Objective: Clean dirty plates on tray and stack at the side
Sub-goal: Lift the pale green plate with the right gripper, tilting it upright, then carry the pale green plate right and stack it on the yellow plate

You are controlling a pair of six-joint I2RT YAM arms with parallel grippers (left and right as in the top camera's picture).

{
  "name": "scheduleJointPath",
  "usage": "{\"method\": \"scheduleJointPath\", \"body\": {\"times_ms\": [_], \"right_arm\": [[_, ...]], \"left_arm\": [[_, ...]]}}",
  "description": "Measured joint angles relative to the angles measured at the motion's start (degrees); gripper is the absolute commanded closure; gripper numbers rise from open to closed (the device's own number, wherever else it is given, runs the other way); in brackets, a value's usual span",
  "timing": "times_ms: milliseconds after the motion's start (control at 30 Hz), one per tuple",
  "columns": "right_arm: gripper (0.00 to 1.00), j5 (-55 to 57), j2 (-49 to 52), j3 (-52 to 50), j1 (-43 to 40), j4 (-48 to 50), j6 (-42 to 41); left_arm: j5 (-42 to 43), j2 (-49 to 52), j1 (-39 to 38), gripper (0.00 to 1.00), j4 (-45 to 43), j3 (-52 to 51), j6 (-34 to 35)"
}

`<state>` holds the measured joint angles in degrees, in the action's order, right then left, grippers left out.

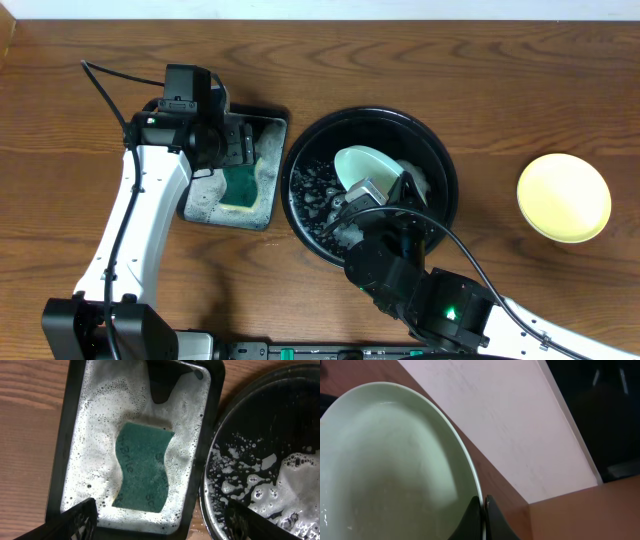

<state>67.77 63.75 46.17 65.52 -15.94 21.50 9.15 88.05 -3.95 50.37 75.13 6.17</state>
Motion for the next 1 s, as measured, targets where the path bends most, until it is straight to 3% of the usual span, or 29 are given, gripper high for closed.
{"method": "scheduleJointPath", "body": {"times_ms": [800,1000], "right_arm": [[0.99,1.03,0.00,0.00,-0.02,-0.15,-0.39],[0.99,-1.62,0.00,-0.02,-4.24,-4.48,-6.47]], "left_arm": [[0.00,0.00,0.00,0.18,0.00,0.00,0.00],[0.00,0.00,0.00,0.18,0.00,0.00,0.00]]}}
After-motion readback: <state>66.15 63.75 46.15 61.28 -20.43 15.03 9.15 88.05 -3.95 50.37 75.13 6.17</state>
